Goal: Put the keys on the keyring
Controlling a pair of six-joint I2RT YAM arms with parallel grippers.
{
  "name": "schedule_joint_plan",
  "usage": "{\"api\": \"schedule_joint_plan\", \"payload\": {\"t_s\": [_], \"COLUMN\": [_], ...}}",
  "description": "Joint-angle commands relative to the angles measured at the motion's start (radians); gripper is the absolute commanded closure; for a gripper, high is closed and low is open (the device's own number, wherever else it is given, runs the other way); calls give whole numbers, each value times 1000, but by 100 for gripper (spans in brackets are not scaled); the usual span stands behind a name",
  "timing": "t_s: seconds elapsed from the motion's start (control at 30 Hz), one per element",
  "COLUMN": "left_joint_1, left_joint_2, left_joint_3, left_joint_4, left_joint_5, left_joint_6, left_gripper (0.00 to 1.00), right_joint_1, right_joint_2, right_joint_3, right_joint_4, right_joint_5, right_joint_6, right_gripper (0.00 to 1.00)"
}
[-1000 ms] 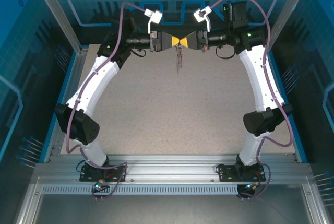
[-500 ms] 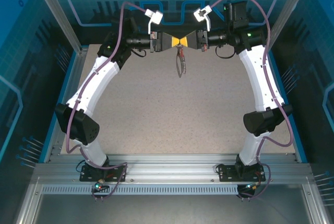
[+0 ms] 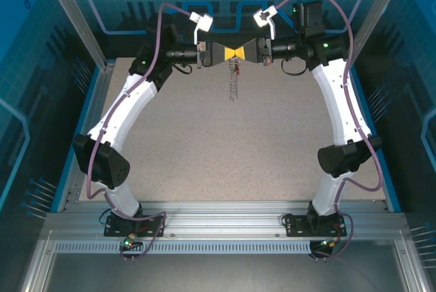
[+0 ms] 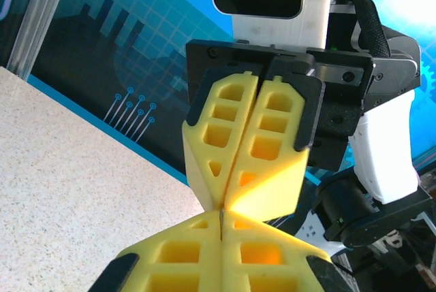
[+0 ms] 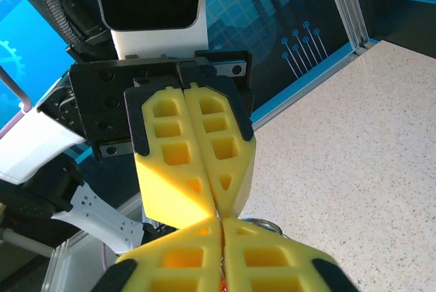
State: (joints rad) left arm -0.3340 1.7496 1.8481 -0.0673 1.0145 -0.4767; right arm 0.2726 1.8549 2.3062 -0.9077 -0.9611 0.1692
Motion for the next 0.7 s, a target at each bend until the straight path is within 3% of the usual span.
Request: {"api": "schedule_joint_plan", "payload": {"t_s": [0.0, 0.17, 0.47, 0.67], "left_joint_1": [-5, -1, -2, -2], "left_joint_2": [-9, -14, -7, -3], "left_joint_3": [-33, -42, -4, 12], "left_joint_4": [129, 245, 290, 300], "left_joint_5": [-18, -23, -42, -48], "left_joint_6": [-73, -162, -208, -221], "left_gripper": [100, 100, 100, 100], "right_joint_1": [-28, -91, -76, -2], "right_joint_2": [-53, -191, -402, -486], "right_joint_3": [-70, -287, -597, -706], "right_joint_4": [128, 354, 466, 480], "right_joint_5": [-11, 28, 241, 376], "right_joint_6": [91, 225, 235, 205], "right_gripper": [73, 63, 50, 40]}}
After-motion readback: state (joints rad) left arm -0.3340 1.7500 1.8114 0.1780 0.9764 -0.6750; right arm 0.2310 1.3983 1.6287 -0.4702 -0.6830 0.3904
